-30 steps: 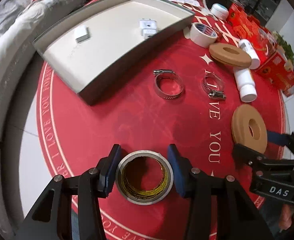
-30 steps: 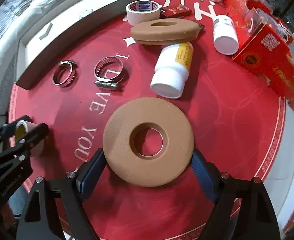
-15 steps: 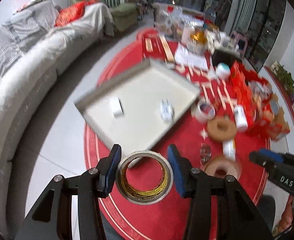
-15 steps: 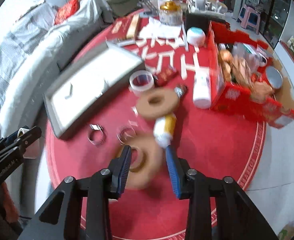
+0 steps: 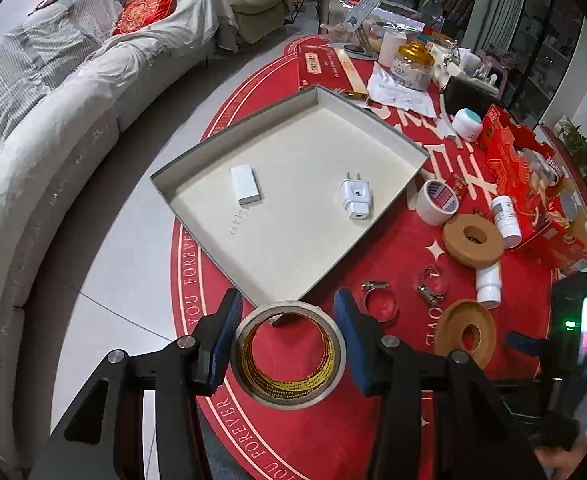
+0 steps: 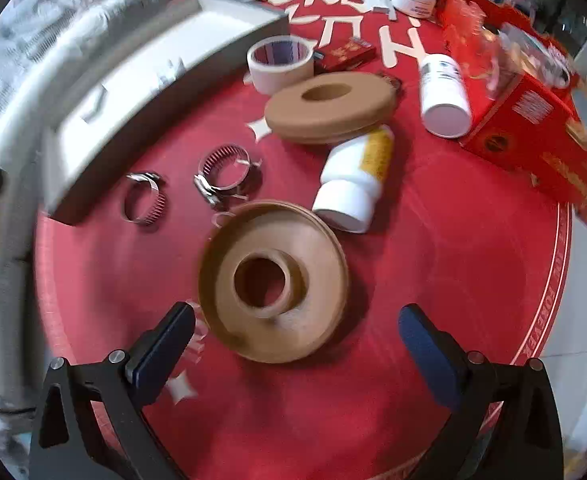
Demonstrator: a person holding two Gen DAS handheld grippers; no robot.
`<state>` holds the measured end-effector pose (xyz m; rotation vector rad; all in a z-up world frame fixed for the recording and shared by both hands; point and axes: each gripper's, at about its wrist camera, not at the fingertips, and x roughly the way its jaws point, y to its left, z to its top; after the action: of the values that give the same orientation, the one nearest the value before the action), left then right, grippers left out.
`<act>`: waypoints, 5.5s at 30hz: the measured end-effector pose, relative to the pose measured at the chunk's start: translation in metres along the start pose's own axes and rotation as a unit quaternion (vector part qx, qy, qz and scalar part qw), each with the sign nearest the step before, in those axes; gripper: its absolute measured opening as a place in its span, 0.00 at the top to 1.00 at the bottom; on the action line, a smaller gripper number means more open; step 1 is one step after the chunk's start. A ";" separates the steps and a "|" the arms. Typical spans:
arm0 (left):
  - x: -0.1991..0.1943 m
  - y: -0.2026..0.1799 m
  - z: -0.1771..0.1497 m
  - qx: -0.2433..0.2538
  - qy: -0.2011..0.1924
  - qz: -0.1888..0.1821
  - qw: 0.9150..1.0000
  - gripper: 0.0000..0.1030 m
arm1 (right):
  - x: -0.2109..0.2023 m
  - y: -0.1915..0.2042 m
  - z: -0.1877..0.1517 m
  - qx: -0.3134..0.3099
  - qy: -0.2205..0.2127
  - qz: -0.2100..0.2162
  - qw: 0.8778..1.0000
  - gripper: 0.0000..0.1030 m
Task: Organize rigid objects
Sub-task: 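Lift the tape roll and foam ring and carry both over the tray, then lower and open both grippers to drop the tape roll and foam ring into the tray, then move the left gripper to the large tan foam ring while the right gripper moves to the yellow-label bottle, then close the left gripper on the tan foam ring while the right gripper grasps the yellow-label bottle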
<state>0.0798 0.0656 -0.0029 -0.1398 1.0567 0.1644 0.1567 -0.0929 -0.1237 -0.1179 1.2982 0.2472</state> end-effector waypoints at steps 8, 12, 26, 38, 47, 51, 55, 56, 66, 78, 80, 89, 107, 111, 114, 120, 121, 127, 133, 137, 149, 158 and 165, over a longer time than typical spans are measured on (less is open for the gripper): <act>0.004 0.014 0.003 -0.012 -0.005 0.005 1.000 0.50 | 0.008 0.017 0.003 -0.005 -0.010 -0.015 1.000 0.16; -0.012 0.029 0.008 -0.033 -0.034 -0.020 0.999 0.50 | -0.024 0.003 0.004 0.016 -0.055 0.022 0.998 0.16; -0.076 0.044 0.092 -0.048 -0.147 0.012 0.988 0.50 | -0.159 0.023 0.111 0.000 -0.232 0.086 0.969 0.16; 0.055 0.026 0.115 -0.074 -0.050 0.055 0.995 0.50 | -0.084 0.073 0.188 -0.013 -0.178 0.096 0.979 0.16; 0.110 0.024 0.108 -0.079 0.000 0.065 0.995 0.50 | -0.022 0.083 0.195 -0.010 -0.123 0.093 0.988 0.16; 0.116 0.023 0.108 -0.078 0.005 0.064 0.995 0.50 | -0.012 0.084 0.197 -0.015 -0.115 0.090 0.989 0.16; 0.118 0.024 0.108 -0.077 0.007 0.062 0.995 0.50 | -0.004 0.084 0.199 -0.010 -0.107 0.091 0.990 0.16; 0.118 0.023 0.107 -0.076 0.007 0.063 0.995 0.50 | -0.003 0.084 0.199 -0.010 -0.106 0.091 0.990 0.16; 0.126 0.020 0.106 -0.071 0.016 0.063 0.995 0.50 | 0.007 0.085 0.200 -0.010 -0.096 0.090 0.991 0.16; 0.110 0.009 0.095 -0.021 -0.008 0.050 0.998 0.01 | -0.001 0.078 0.183 -0.045 -0.103 0.060 0.992 0.01; 0.104 0.007 0.087 -0.014 -0.008 0.045 0.999 0.00 | -0.013 0.065 0.168 -0.050 -0.122 0.045 0.990 0.01; 0.062 0.008 0.045 -0.020 -0.025 0.013 0.999 0.00 | -0.018 0.010 0.100 -0.088 -0.122 0.046 0.988 0.01; 0.030 0.042 -0.033 -0.044 0.014 0.014 0.999 0.00 | 0.019 0.083 -0.007 -0.166 0.022 0.126 0.978 0.00; 0.026 0.040 -0.051 -0.032 0.022 0.015 0.999 0.00 | 0.003 0.088 -0.041 -0.167 0.015 0.143 0.975 0.00; 0.025 0.030 -0.061 -0.026 0.032 -0.005 0.999 0.00 | -0.017 0.058 -0.052 -0.118 -0.033 0.137 0.983 0.00; 0.025 -0.035 -0.072 0.033 0.041 -0.044 0.998 0.00 | -0.037 -0.030 -0.068 0.040 -0.071 0.171 0.982 0.00; 0.026 -0.047 -0.074 0.041 0.043 -0.050 0.997 0.00 | -0.039 -0.044 -0.070 0.066 -0.074 0.151 0.983 0.00; 0.046 -0.125 -0.076 0.085 0.060 -0.057 0.993 0.00 | -0.041 -0.105 -0.087 0.181 -0.065 0.088 0.977 0.00; 0.070 -0.155 -0.087 0.131 0.067 -0.007 0.989 0.00 | -0.043 -0.131 -0.098 0.226 -0.066 0.091 0.968 0.00; 0.075 -0.116 -0.084 0.088 0.063 0.000 0.994 0.00 | -0.039 -0.132 -0.083 0.211 -0.069 0.080 0.972 0.00; 0.077 -0.099 -0.080 0.052 0.062 -0.010 0.997 0.00 | 0.004 -0.109 0.039 0.147 -0.045 0.034 0.988 0.00; 0.081 -0.099 -0.076 0.049 0.075 -0.008 0.996 0.01 | 0.027 -0.088 0.059 0.098 -0.014 -0.043 0.994 0.20; 0.074 -0.105 -0.078 0.079 0.086 -0.033 0.993 0.15 | 0.013 -0.077 0.042 0.084 -0.010 -0.010 0.996 0.64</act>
<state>0.0702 -0.0469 -0.1011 -0.0457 1.2306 0.0079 0.2183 -0.1565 -0.1288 0.0136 1.2914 0.1206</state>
